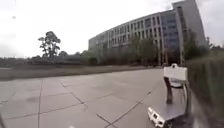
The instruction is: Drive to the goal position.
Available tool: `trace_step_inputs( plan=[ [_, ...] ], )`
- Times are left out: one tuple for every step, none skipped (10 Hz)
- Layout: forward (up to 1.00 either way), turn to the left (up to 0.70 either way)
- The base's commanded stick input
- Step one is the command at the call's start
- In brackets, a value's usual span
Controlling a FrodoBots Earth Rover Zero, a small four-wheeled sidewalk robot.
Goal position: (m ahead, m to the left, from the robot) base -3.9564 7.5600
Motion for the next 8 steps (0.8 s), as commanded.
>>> trace_step_inputs(
  plan=[
    [0.70,0.35],
    [0.70,0.35],
    [0.70,0.35],
    [0.70,0.35],
    [0.70,0.35],
    [0.70,0.35],
    [0.70,0.35],
    [0.70,0.35]
  ],
)
